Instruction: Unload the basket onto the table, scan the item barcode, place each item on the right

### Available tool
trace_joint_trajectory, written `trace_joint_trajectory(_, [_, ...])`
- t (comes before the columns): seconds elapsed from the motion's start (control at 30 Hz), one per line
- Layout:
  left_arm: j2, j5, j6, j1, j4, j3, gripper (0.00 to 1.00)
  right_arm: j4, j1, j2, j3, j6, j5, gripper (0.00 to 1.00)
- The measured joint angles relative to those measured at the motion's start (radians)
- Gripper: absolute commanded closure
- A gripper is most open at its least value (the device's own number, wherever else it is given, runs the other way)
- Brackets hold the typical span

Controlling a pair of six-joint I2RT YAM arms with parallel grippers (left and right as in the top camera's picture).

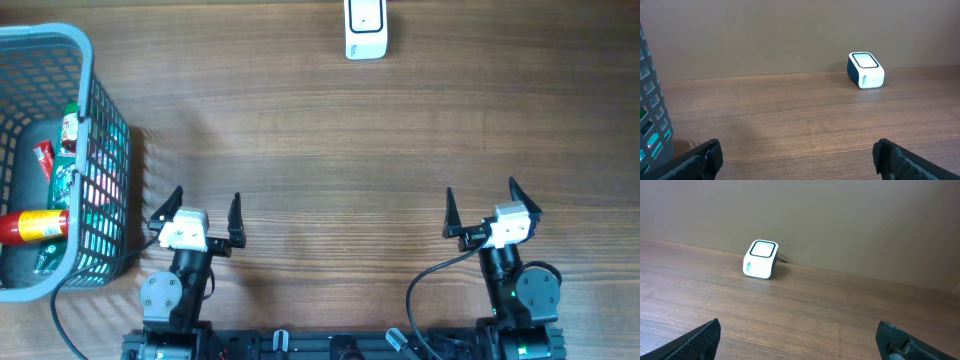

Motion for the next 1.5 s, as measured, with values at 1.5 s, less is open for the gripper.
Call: trace_joint_trajectory(1.5, [0.0, 0.113, -0.185, 0.0, -0.065, 0.03, 0.0, 0.0, 0.0, 0.0, 0.0, 0.0, 0.0, 0.0])
